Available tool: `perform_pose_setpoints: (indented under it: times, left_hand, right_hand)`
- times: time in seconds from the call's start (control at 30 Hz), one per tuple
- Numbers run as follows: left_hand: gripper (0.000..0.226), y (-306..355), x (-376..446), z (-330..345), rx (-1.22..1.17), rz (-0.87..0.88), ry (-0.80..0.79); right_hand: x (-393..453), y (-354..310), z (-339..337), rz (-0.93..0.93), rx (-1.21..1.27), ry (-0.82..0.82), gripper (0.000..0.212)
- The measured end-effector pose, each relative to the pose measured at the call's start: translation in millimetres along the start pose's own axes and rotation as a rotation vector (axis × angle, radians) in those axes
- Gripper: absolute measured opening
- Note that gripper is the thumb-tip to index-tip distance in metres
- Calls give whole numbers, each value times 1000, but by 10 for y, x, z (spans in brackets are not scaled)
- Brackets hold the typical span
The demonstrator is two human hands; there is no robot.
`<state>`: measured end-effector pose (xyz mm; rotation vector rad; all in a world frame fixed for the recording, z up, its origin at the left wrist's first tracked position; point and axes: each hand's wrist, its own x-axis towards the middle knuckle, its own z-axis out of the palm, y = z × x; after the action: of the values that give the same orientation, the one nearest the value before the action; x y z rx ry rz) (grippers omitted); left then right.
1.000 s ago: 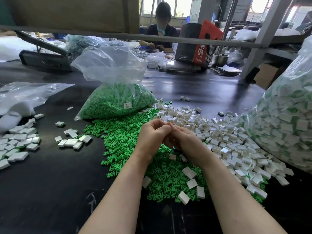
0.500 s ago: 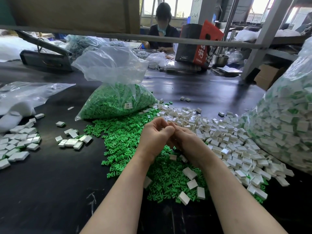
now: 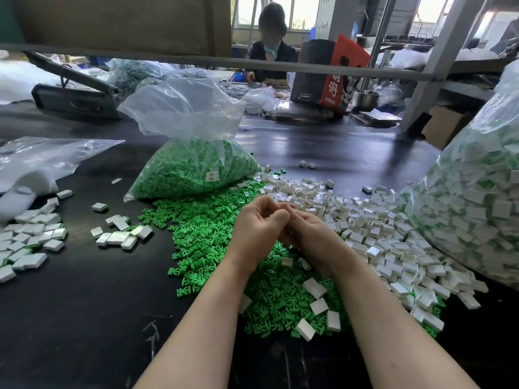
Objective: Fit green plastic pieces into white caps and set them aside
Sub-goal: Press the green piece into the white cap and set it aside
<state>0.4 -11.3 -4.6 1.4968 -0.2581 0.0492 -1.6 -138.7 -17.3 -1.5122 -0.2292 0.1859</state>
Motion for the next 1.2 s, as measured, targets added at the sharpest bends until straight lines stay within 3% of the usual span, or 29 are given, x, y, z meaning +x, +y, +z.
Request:
perform_pose_setpoints:
  times: [0.1,0.3,0.47,0.73,0.83,1.0,1.07,1.2]
  left_hand:
    - [12,-13,13,-24,-37,-22,-15]
    - [11,1,-8,-71,-176,-64,-42]
    - [17,28,-15,-85,-257,-96,-60]
    - [18,69,24,-248,-152,-87,71]
    - [10,83,54,-544,17,-46,204]
    - [9,-14,49,-1147,563,-108,685]
    - [12,-29,42,-1313,573,-194,814]
    - [12,-76,22,-1424,635,-353,916]
  right_hand:
    - [14,-3,5,9,-73,-3,69]
    - [20,1,3,6,-30,-40,77]
    - [16,-8,12,-5,-44,-18,77]
    - [-14,-60,65,-105,-169,108,57]
    - [-23,-80,71,-154,-230,168,53]
    - [-5,-84,42,-220,-311,305,48]
    - [-4,-82,15,-232,-339,363,43]
    - [-3,-61,-40,-223,-481,521,34]
